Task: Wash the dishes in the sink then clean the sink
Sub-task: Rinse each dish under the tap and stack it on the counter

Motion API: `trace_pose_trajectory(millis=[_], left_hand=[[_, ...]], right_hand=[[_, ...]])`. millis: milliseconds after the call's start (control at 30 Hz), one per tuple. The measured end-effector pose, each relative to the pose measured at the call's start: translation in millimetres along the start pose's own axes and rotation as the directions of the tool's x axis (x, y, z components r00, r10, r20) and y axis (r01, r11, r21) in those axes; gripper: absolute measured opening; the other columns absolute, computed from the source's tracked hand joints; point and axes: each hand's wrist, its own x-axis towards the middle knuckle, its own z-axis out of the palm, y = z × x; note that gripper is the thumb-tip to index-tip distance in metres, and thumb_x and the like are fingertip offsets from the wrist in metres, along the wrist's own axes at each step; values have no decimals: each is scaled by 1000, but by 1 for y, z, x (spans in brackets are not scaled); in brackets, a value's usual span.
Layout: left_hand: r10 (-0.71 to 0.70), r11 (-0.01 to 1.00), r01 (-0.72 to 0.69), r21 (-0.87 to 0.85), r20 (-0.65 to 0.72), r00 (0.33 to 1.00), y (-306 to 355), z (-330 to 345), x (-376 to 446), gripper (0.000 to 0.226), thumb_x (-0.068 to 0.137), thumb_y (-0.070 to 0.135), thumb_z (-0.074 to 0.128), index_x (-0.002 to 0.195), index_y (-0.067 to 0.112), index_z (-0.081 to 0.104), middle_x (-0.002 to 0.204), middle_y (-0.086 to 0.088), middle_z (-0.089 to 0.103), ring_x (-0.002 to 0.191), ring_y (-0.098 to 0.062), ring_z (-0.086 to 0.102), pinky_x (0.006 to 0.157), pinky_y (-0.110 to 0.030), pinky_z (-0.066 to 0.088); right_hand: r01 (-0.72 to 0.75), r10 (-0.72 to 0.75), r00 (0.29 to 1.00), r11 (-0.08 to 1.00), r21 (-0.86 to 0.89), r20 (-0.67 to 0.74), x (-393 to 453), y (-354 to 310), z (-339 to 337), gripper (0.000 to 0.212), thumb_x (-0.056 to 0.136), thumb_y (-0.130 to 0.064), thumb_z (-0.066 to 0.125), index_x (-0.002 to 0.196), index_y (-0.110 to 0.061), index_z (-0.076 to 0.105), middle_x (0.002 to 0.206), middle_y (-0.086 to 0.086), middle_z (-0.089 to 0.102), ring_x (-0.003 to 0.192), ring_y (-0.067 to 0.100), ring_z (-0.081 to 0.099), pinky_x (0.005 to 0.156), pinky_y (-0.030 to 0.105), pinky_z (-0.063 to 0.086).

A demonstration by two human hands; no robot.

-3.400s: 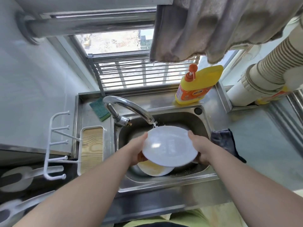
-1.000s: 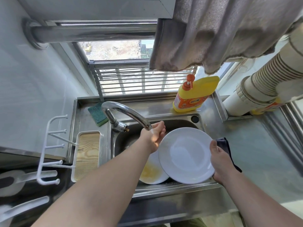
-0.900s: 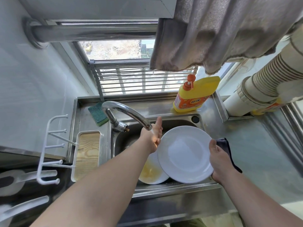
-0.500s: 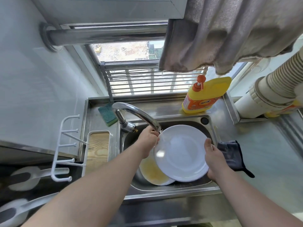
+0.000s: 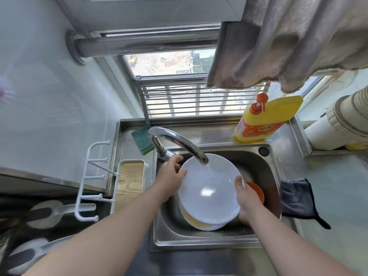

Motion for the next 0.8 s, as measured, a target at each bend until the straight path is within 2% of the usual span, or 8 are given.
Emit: trace_pose_trajectory(millis=[100, 233, 367, 467, 567, 633, 733, 800], left_hand=[[-71, 985, 95, -143, 165, 984, 0, -9, -4, 39, 101, 33, 65, 138, 32, 55, 120, 3, 70, 109, -18, 70, 98, -44, 58], [-122, 937, 208, -281, 293, 948, 7, -9, -11, 43, 109, 36, 54, 150, 24, 47, 132, 2, 66, 116, -17, 65, 88, -35, 55], [-398, 822, 531, -206, 458, 795, 16, 6, -14, 74, 99, 72, 49, 160, 33, 33, 163, -6, 40, 141, -39, 47, 111, -52, 43], [-288, 578, 697, -425, 693, 661, 35, 20, -16, 79, 90, 79, 57, 142, 19, 58, 148, -13, 53, 122, -43, 61, 102, -50, 53], [-160, 286, 690, -665, 677, 718, 58, 32, -15, 57, 105, 47, 51, 119, -6, 65, 117, -26, 67, 99, -41, 69, 83, -47, 62], [-205, 237, 655, -718, 622, 756, 61, 34, -13, 50, 110, 31, 41, 135, -9, 58, 117, -26, 69, 100, -38, 72, 76, -46, 64], [-277, 241, 615, -751, 554, 785, 56, 26, -16, 43, 114, 26, 39, 137, -6, 56, 117, -24, 74, 97, -35, 76, 80, -48, 62], [-307, 281, 606, -744, 529, 791, 52, 20, -22, 41, 114, 28, 39, 132, -4, 57, 116, -24, 76, 96, -36, 77, 81, -50, 62]], right_hand=[[9, -8, 1000, 999, 47, -4, -5, -2, 15, 80, 69, -73, 70, 127, -18, 65, 116, 11, 76, 103, 40, 72, 90, 59, 60], [142, -142, 990, 987, 69, -9, -12, -14, 21, 76, 64, -65, 84, 114, -11, 69, 106, 15, 78, 97, 39, 74, 86, 56, 62], [420, -421, 906, 888, -186, 36, -23, -34, 11, 22, 80, -34, 87, 95, -23, 75, 94, 3, 79, 89, 28, 74, 75, 38, 58], [612, -640, 742, 525, -591, 201, -32, -44, 10, 10, 84, -37, 85, 85, -37, 75, 82, -12, 73, 81, 12, 67, 70, 34, 52], [727, -777, 436, 7, -686, 454, -35, -38, 19, 31, 80, -52, 81, 97, -27, 75, 91, -7, 68, 81, 19, 64, 70, 36, 54], [721, -776, 356, -127, -682, 520, -31, -32, 20, 50, 74, -52, 85, 110, -19, 73, 101, 0, 67, 88, 26, 64, 75, 41, 57], [690, -703, 463, -96, -717, 539, -34, -27, 12, 83, 66, -66, 84, 132, -19, 65, 120, 0, 66, 112, 26, 60, 98, 44, 54], [674, -646, 574, 22, -738, 504, -37, -26, 4, 97, 65, -77, 75, 141, -19, 60, 131, -4, 62, 125, 19, 52, 110, 39, 44]])
